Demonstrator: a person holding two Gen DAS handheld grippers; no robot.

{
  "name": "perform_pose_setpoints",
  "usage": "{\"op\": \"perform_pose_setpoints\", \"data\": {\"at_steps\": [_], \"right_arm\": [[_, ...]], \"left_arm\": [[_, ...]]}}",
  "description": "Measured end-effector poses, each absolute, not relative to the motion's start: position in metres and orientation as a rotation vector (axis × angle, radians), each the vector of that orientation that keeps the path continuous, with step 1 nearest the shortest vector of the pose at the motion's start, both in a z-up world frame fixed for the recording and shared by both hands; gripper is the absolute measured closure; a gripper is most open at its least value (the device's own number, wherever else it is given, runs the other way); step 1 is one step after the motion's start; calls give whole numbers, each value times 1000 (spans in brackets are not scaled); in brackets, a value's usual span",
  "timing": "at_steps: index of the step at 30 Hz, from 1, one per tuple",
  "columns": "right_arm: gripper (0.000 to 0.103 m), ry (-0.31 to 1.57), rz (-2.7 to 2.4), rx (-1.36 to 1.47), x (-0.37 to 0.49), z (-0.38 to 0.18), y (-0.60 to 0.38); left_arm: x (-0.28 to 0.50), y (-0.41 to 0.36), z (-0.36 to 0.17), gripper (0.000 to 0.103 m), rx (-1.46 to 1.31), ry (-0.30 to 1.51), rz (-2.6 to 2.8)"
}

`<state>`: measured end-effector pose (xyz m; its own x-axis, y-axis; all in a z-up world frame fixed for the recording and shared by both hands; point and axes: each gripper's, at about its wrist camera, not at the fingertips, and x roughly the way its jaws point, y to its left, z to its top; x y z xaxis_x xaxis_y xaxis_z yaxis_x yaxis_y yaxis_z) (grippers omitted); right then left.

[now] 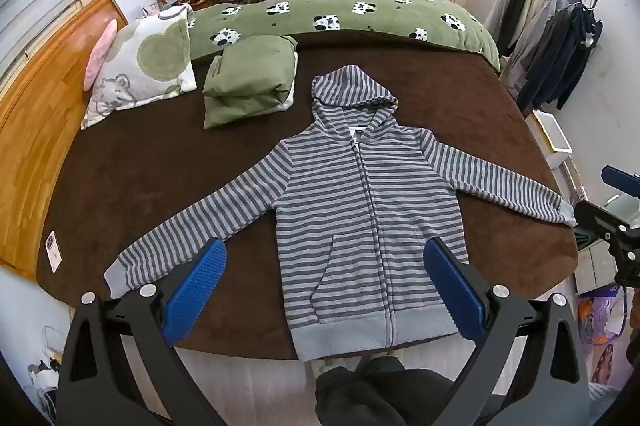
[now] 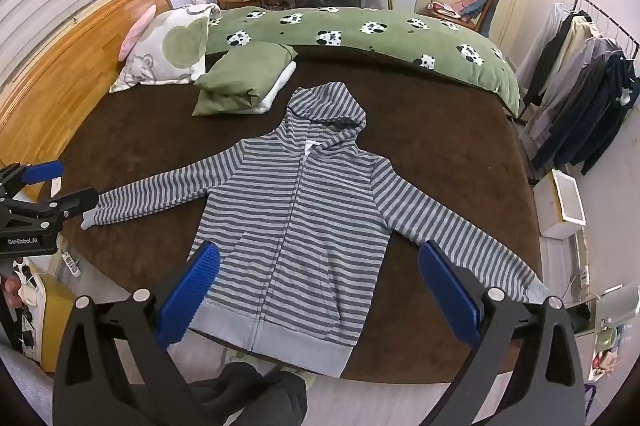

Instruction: Fold large clothes

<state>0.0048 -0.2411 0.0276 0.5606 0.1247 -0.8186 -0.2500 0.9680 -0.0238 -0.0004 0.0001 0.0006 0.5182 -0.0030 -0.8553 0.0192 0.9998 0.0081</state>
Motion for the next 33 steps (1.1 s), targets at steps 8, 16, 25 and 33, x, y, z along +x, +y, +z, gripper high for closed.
{"op": "perform_pose_setpoints", "data": {"at_steps": [8,16,25,33], "right_arm": [[6,948,220,-142,4,29,-243],[6,955,231,-133,8,36,-245],[6,943,231,-129,4,30,-248],[6,936,235,-139,4,30,-247]], "left_arm": [[-2,-2,0,6,19,1032,-11],[8,3,14,6,19,1024,-21],[-1,4,10,6,-16,1021,-24],[2,5,6,6,-17,1025,-13]]}}
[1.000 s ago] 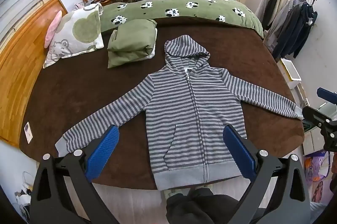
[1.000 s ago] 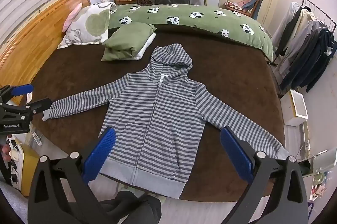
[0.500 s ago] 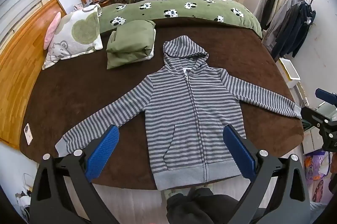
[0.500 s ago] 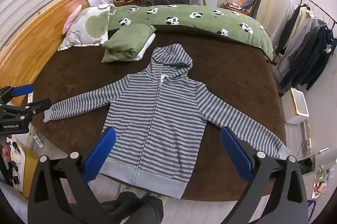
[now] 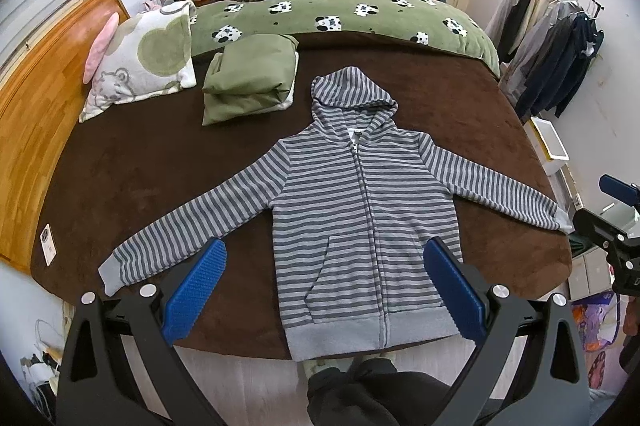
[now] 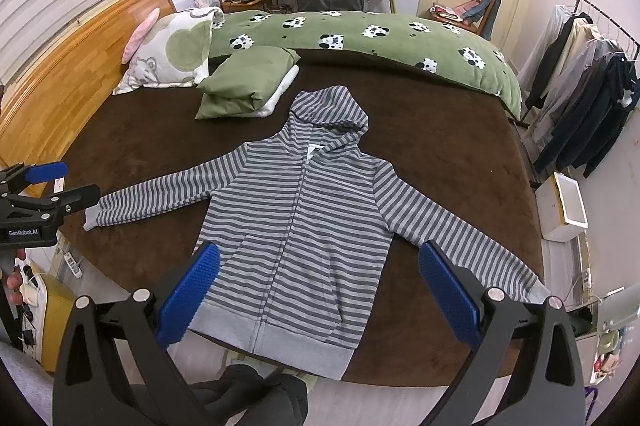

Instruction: Fold large clothes

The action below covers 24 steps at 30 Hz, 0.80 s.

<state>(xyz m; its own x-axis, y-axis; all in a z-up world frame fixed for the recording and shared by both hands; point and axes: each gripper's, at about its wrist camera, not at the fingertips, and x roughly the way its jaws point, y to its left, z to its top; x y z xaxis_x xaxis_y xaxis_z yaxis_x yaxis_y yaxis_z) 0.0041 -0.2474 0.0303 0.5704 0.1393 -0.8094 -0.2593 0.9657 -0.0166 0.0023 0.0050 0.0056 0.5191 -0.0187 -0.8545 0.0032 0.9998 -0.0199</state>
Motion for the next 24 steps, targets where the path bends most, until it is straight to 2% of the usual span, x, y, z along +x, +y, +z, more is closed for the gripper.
{"op": "perform_pose_setpoints", "data": {"at_steps": [24], "right_arm": [[6,935,225,-137,12,31,-250]], "left_arm": [[7,6,8,6,-12,1018,-13]]}}
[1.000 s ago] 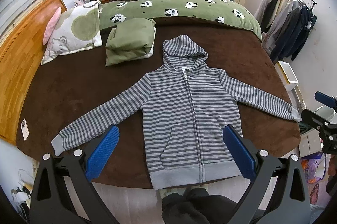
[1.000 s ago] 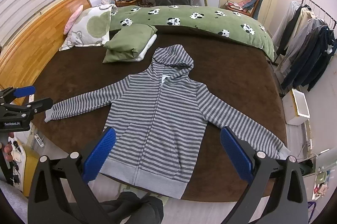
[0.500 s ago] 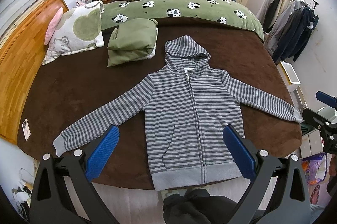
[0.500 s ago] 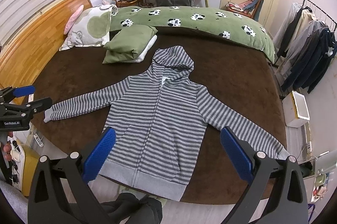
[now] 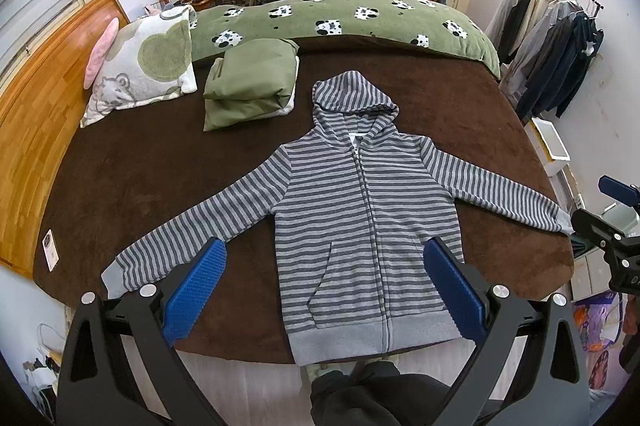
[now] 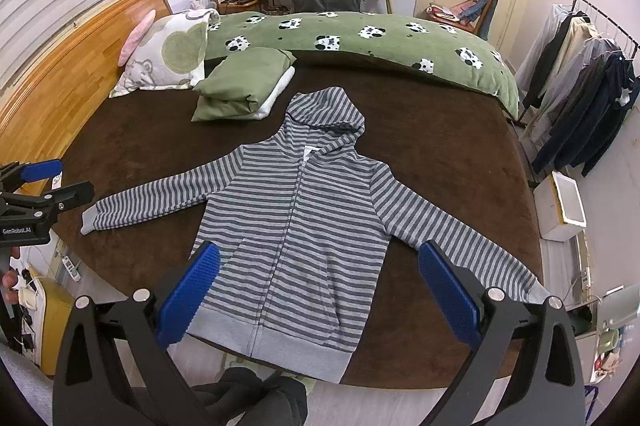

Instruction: Fold large clothes

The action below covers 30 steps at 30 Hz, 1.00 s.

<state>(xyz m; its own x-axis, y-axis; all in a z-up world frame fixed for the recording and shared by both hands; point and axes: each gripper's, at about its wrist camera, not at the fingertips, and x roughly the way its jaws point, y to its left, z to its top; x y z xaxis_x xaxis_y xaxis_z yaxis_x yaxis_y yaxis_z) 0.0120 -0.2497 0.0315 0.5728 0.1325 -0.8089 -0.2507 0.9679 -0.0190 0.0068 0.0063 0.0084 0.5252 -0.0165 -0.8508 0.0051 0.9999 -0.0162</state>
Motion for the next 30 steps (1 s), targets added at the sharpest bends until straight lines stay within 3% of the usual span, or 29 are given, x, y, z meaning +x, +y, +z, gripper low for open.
{"op": "perform_pose_setpoints", "data": {"at_steps": [30], "right_arm": [[6,937,213,-124,15,26,-263]], "left_arm": [[9,10,6,6,-11,1025,4]]}}
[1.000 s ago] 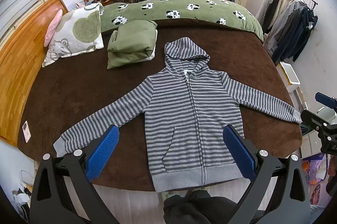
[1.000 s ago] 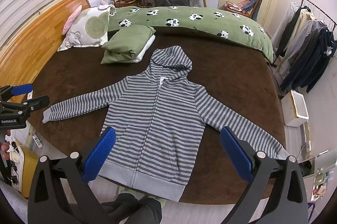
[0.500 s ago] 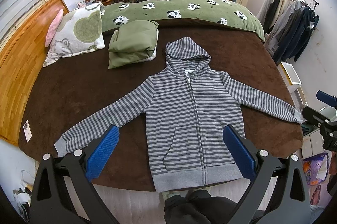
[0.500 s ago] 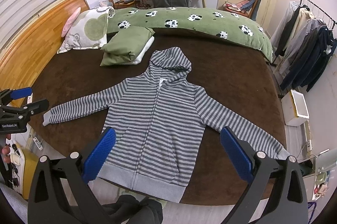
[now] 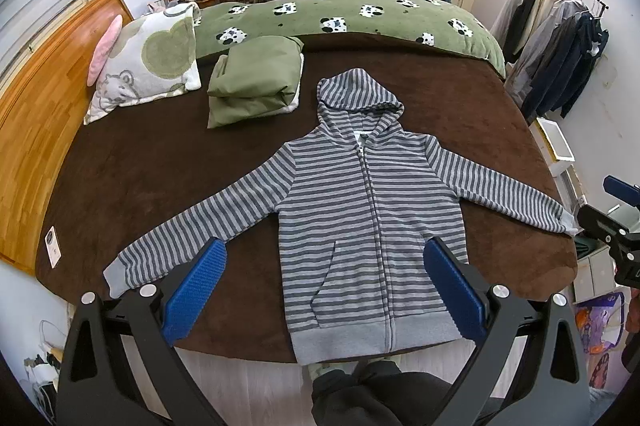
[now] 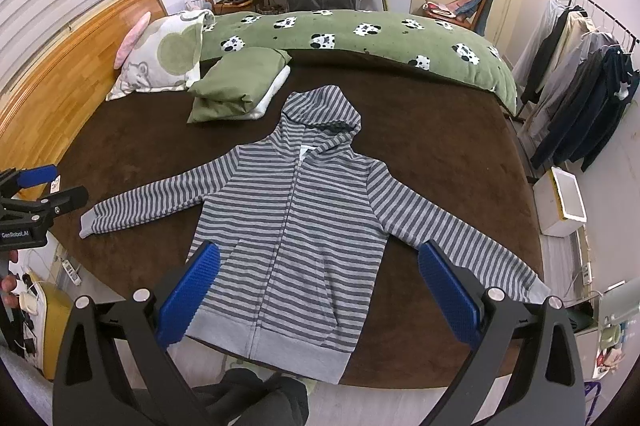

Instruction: Fold large clothes

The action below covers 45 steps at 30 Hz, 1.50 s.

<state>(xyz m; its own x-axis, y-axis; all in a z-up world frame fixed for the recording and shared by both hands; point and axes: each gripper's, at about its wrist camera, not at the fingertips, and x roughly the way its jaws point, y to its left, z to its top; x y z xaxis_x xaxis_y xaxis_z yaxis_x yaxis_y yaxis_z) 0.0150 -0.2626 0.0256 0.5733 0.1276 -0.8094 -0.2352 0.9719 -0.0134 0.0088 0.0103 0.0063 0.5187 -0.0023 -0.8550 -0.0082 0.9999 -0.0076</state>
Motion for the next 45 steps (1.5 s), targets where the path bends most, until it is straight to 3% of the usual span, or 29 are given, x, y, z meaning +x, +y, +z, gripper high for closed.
{"op": "perform_pose_setpoints", "data": {"at_steps": [17,31,45], "right_arm": [[6,929,307,-208,45,32,-231],[6,899,592,-380,105,20,-100],[6,881,584,-483,165,-31,29]], "left_arm": [[8,35,4,6,-107,1015,124],[-55,138,-13,6,-333,1003,492],[-47,254,-87,6,-474,1049,610]]}}
